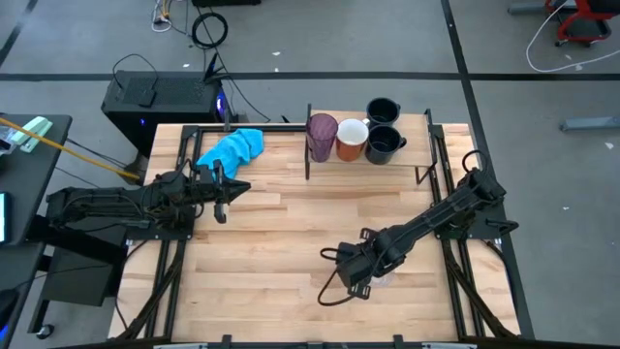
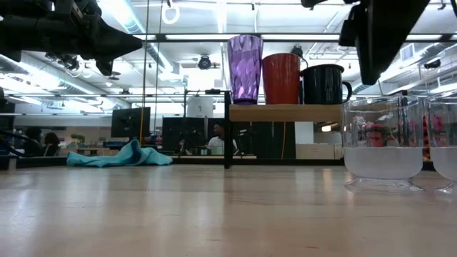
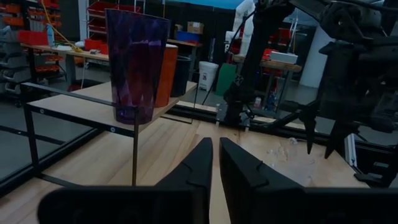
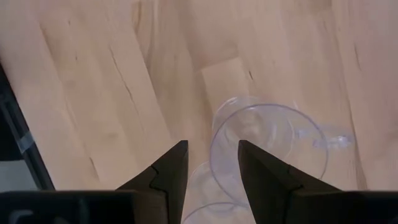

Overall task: Stack small to large cups/mugs on shelf
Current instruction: Put the left transparent mug on the shelf

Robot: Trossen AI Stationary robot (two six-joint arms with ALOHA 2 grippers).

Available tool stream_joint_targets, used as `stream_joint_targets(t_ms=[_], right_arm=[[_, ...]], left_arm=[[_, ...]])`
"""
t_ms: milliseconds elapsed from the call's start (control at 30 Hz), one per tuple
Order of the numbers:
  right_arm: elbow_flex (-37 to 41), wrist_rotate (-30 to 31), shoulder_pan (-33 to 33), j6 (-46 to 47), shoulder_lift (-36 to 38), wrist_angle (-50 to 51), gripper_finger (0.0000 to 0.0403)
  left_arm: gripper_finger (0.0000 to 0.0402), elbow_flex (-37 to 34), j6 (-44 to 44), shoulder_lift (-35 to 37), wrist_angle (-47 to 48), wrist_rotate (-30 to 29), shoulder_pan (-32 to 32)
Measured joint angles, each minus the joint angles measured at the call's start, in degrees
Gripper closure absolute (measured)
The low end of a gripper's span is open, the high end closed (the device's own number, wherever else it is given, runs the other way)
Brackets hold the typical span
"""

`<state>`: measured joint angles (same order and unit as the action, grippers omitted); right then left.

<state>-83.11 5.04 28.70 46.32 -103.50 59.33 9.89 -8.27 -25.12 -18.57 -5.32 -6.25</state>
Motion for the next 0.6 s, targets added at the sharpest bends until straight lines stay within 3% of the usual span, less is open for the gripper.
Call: stream_joint_targets(t_ms=[600], right_arm=[[0.1,0.2,1.1,-4.7,-3.6,2.5,0.0256]], left_arm=[[0.0361,0.0,0.0,0.0,0.3,0.0,0.0]])
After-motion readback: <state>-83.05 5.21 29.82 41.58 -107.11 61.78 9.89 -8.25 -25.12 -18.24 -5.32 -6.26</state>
